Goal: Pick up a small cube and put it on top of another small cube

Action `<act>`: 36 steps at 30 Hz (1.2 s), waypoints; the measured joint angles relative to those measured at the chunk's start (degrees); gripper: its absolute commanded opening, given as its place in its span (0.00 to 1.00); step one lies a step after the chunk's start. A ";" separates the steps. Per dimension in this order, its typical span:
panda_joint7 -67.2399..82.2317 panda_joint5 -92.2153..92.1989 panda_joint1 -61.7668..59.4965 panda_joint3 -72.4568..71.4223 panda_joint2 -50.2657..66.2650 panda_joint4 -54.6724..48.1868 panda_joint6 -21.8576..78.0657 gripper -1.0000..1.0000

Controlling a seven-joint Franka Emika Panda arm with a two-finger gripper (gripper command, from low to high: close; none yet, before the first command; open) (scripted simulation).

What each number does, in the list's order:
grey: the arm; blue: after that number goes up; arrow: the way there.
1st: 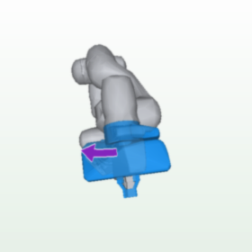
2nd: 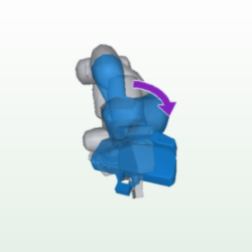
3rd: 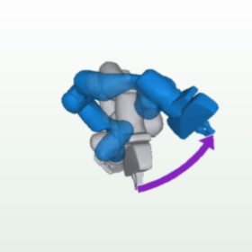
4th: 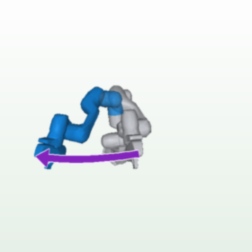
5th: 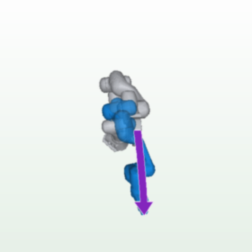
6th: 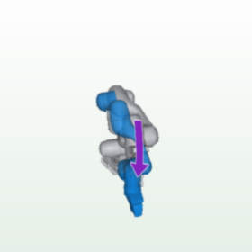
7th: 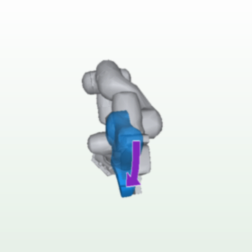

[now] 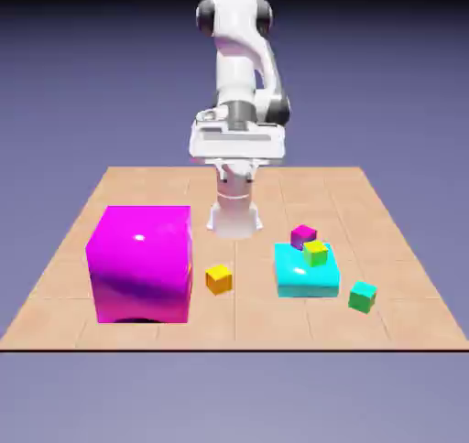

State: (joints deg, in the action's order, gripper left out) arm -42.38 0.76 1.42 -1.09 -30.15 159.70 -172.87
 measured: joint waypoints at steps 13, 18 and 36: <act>0.82 8.22 8.62 -11.70 27.00 -14.02 12.29 0.50; 1.13 11.38 10.96 -16.21 37.37 -19.41 17.02 0.50; -0.31 17.72 16.55 -19.09 53.88 -26.82 19.79 0.00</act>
State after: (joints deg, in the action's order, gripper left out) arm -42.69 18.48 17.96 -20.18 23.72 132.88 -153.08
